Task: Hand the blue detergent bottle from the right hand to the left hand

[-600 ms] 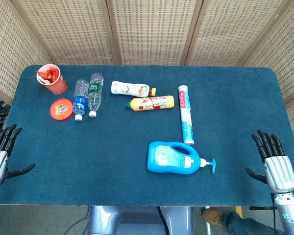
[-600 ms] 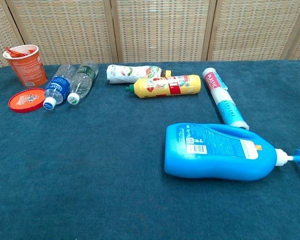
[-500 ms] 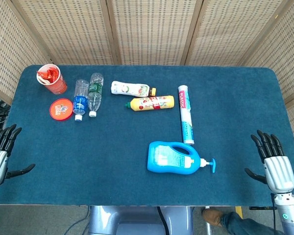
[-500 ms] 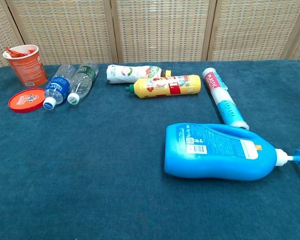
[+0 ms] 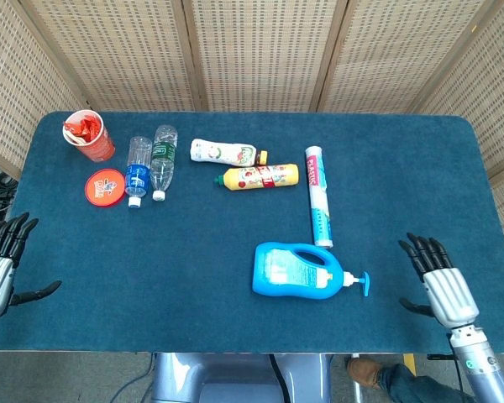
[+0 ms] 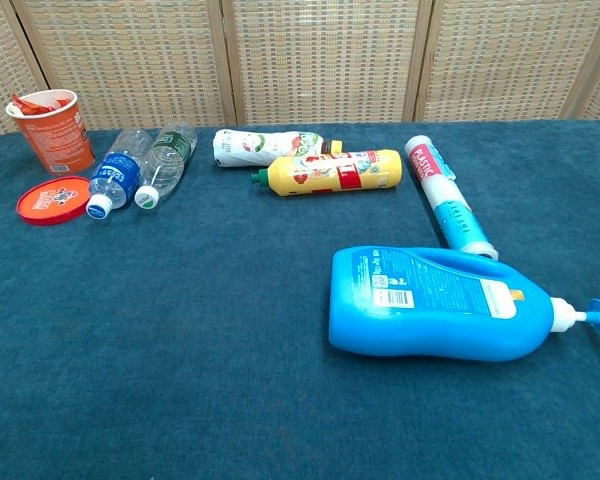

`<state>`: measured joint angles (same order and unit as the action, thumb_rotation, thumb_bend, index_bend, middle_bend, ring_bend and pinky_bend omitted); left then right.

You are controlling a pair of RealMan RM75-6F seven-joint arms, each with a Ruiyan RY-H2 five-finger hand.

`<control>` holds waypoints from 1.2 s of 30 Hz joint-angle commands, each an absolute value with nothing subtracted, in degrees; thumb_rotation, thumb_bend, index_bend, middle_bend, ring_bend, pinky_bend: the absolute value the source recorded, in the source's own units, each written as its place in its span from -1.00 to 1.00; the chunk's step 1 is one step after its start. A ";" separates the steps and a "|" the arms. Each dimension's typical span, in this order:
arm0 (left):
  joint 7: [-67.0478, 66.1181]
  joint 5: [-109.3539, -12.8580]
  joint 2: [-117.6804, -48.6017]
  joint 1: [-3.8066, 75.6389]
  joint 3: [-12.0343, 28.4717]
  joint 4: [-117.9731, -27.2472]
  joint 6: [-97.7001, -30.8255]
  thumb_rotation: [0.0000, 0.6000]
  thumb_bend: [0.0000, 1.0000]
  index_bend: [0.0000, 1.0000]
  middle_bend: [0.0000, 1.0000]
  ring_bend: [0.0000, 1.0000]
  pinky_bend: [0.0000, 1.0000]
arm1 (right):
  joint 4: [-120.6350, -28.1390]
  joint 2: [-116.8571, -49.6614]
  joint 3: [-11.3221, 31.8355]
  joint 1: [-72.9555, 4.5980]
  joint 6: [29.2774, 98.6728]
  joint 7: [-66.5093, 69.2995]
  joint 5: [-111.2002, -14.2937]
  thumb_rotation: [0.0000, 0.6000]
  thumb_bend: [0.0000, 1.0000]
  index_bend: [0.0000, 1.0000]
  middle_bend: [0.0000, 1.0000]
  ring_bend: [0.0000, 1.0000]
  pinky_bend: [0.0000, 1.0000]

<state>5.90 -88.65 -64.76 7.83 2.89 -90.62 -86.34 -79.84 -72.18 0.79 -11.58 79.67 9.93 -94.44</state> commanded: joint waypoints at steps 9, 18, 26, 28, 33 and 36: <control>6.39 -86.93 -64.67 9.16 3.25 -90.25 -83.10 1.00 -1.00 -1.00 -1.00 -1.00 -1.00 | -80.31 -78.13 1.84 -18.66 64.50 7.41 -87.21 1.00 -0.97 -0.85 -0.84 -0.84 -0.96; 5.79 -86.00 -64.82 9.64 3.53 -90.31 -82.04 1.00 -1.00 -1.00 -1.00 -1.00 -1.00 | -82.18 -80.88 3.13 -19.74 61.84 0.80 -82.43 1.00 -0.66 -0.54 -0.51 -0.52 -0.62; 5.30 -85.91 -64.95 9.55 3.44 -90.50 -82.14 1.00 -1.00 -1.00 -1.00 -1.00 -1.00 | -83.14 -82.78 4.36 -20.65 59.54 -2.32 -77.87 1.00 -0.45 -0.44 -0.42 -0.43 -0.56; 5.32 -85.77 -64.94 9.59 3.50 -90.52 -82.05 1.00 -1.00 -1.00 -1.00 -1.00 -1.00 | -83.16 -83.22 4.52 -20.84 59.30 -2.30 -77.42 1.00 -0.41 -0.43 -0.41 -0.42 -0.56; 5.36 -85.40 -64.94 9.73 3.60 -90.47 -81.66 1.00 -1.00 -1.00 -1.00 -1.00 -1.00 | -83.21 -84.51 4.62 -21.42 59.13 -4.09 -76.92 1.00 -0.30 -0.37 -0.35 -0.38 -0.53; 5.60 -85.21 -64.81 9.73 3.63 -90.55 -81.55 1.00 -1.00 -1.00 -1.00 -1.00 -1.00 | -83.00 -85.69 5.06 -21.92 58.74 -6.08 -75.59 1.00 -0.15 -0.31 -0.29 -0.31 -0.47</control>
<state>5.57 -85.24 -64.84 9.73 3.62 -90.53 -81.57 -83.12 -84.97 4.77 -21.57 59.00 -5.11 -76.40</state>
